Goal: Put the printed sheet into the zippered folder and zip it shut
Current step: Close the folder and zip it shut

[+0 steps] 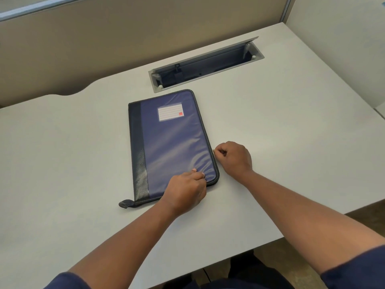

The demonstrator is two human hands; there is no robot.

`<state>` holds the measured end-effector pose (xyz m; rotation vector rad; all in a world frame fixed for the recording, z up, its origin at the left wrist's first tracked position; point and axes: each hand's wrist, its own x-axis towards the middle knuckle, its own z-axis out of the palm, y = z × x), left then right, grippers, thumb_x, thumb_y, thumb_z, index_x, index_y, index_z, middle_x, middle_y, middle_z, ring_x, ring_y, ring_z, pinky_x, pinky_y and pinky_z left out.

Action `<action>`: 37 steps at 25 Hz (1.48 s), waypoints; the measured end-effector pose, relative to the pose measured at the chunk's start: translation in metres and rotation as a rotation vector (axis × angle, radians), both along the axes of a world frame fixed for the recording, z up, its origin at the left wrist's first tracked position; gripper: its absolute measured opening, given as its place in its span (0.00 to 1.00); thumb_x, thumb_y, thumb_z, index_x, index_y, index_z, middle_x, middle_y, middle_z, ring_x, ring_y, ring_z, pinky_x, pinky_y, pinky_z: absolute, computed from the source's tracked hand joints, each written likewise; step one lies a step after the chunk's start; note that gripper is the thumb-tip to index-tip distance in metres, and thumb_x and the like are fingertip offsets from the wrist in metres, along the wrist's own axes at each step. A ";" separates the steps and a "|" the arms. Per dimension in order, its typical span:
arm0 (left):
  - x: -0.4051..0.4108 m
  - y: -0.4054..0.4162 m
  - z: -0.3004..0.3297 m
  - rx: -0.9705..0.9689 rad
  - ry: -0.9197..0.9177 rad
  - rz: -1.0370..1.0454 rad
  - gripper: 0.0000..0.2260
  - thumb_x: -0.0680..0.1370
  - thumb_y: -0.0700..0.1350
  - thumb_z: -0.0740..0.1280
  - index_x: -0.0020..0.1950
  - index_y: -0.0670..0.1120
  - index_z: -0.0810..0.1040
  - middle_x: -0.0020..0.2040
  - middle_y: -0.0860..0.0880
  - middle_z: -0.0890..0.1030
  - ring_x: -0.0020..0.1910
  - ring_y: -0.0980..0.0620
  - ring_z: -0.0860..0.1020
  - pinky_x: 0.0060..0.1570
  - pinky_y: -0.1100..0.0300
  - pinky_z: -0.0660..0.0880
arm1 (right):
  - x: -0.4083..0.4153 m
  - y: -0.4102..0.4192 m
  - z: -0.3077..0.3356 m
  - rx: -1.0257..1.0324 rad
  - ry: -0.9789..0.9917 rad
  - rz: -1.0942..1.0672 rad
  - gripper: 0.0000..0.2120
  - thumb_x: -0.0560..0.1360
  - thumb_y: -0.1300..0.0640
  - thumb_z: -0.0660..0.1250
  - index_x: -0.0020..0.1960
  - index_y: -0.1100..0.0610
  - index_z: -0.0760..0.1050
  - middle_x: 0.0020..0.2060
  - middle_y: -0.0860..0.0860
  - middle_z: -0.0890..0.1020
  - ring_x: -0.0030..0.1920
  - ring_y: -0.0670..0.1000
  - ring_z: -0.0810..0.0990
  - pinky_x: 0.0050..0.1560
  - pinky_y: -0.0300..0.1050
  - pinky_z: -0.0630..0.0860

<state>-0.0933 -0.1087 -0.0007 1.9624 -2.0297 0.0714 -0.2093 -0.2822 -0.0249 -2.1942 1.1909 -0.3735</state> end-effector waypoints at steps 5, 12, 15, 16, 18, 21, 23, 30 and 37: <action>-0.003 0.005 -0.001 0.016 -0.027 -0.069 0.09 0.75 0.40 0.70 0.34 0.45 0.79 0.38 0.49 0.82 0.34 0.45 0.82 0.31 0.56 0.79 | 0.007 -0.009 -0.002 0.012 0.019 0.039 0.07 0.74 0.50 0.67 0.40 0.50 0.81 0.36 0.47 0.82 0.37 0.52 0.79 0.38 0.47 0.77; 0.051 -0.038 0.018 0.306 0.083 -0.031 0.20 0.74 0.64 0.68 0.52 0.49 0.82 0.61 0.52 0.80 0.57 0.48 0.77 0.52 0.55 0.77 | 0.003 -0.015 -0.004 0.065 0.056 0.137 0.03 0.74 0.47 0.69 0.43 0.44 0.80 0.35 0.42 0.79 0.37 0.45 0.76 0.36 0.41 0.68; 0.090 -0.076 0.016 0.397 0.120 0.129 0.30 0.74 0.67 0.69 0.69 0.50 0.76 0.76 0.47 0.69 0.73 0.45 0.66 0.70 0.48 0.67 | 0.003 -0.018 -0.005 0.058 0.055 0.150 0.02 0.74 0.46 0.69 0.45 0.42 0.80 0.37 0.41 0.77 0.39 0.44 0.75 0.37 0.41 0.68; 0.100 -0.087 0.014 0.418 0.124 0.176 0.33 0.73 0.69 0.68 0.72 0.51 0.73 0.77 0.47 0.66 0.75 0.45 0.64 0.72 0.47 0.65 | 0.003 -0.018 -0.006 0.053 0.052 0.156 0.02 0.74 0.46 0.69 0.45 0.42 0.80 0.38 0.41 0.78 0.40 0.44 0.76 0.38 0.41 0.70; 0.120 -0.105 0.007 0.439 0.111 0.245 0.38 0.72 0.73 0.64 0.76 0.53 0.67 0.79 0.48 0.63 0.78 0.44 0.59 0.73 0.43 0.61 | 0.003 -0.020 -0.008 0.049 0.042 0.157 0.03 0.74 0.46 0.68 0.46 0.42 0.80 0.40 0.39 0.78 0.41 0.44 0.77 0.40 0.43 0.72; 0.142 -0.127 -0.003 0.448 0.125 0.356 0.46 0.70 0.78 0.58 0.81 0.54 0.56 0.82 0.48 0.56 0.81 0.44 0.51 0.75 0.40 0.53 | 0.003 -0.020 -0.010 0.037 0.030 0.171 0.05 0.74 0.45 0.66 0.48 0.41 0.79 0.40 0.38 0.78 0.41 0.43 0.77 0.40 0.44 0.74; 0.152 -0.142 -0.009 0.459 0.147 0.418 0.49 0.69 0.79 0.54 0.82 0.53 0.49 0.83 0.48 0.50 0.82 0.44 0.46 0.76 0.38 0.48 | 0.002 -0.021 -0.012 0.005 0.022 0.204 0.07 0.75 0.43 0.64 0.50 0.41 0.78 0.40 0.40 0.79 0.41 0.44 0.77 0.39 0.45 0.75; 0.196 -0.196 -0.014 0.417 0.120 0.519 0.50 0.70 0.81 0.48 0.83 0.50 0.49 0.82 0.45 0.57 0.80 0.41 0.51 0.76 0.38 0.48 | 0.001 -0.020 -0.016 -0.059 -0.023 0.184 0.05 0.76 0.44 0.67 0.49 0.41 0.80 0.43 0.38 0.82 0.44 0.44 0.77 0.38 0.40 0.71; 0.210 -0.204 -0.032 0.231 0.135 0.493 0.34 0.74 0.75 0.56 0.66 0.50 0.73 0.62 0.46 0.74 0.60 0.40 0.71 0.63 0.43 0.65 | -0.002 -0.017 -0.016 -0.105 -0.069 0.161 0.03 0.74 0.53 0.75 0.45 0.46 0.83 0.41 0.40 0.83 0.42 0.46 0.78 0.37 0.42 0.76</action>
